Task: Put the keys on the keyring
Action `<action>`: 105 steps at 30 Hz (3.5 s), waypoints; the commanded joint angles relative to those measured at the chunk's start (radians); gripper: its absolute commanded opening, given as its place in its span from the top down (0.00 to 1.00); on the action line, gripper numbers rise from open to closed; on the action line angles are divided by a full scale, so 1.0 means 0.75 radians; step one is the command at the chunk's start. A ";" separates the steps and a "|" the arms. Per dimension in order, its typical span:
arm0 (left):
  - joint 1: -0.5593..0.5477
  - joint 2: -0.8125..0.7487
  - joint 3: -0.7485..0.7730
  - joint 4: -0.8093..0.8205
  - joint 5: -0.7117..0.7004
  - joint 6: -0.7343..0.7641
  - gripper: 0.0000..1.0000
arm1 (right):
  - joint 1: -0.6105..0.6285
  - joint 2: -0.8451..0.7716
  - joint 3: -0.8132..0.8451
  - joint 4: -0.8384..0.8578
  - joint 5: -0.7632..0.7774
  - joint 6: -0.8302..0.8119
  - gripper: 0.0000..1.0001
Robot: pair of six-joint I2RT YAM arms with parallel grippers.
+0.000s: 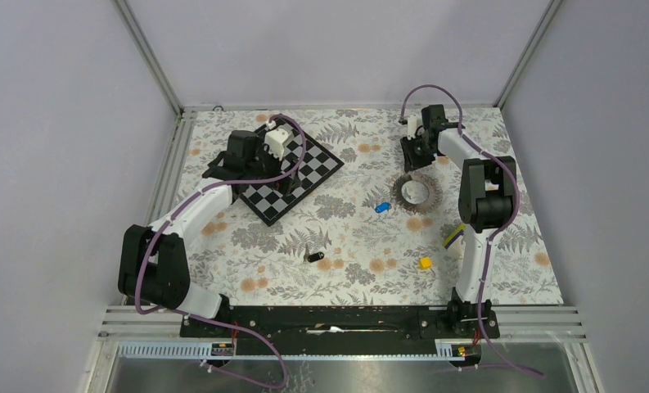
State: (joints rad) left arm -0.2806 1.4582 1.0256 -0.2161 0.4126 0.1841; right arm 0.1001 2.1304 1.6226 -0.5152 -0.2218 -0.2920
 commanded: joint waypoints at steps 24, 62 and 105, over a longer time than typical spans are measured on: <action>-0.005 0.005 -0.004 0.060 0.023 0.020 0.01 | 0.119 0.021 0.014 -0.143 -0.206 -0.264 0.53; -0.007 0.007 -0.009 0.060 0.027 0.025 0.01 | 0.207 -0.114 -0.186 -0.056 -0.141 -0.385 0.59; -0.010 0.006 -0.011 0.060 0.033 0.022 0.01 | 0.250 -0.305 -0.429 0.020 -0.142 -0.357 0.58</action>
State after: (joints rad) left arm -0.2836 1.4620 1.0206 -0.2161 0.4225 0.1875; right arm 0.2695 1.8645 1.2552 -0.5083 -0.3485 -0.5423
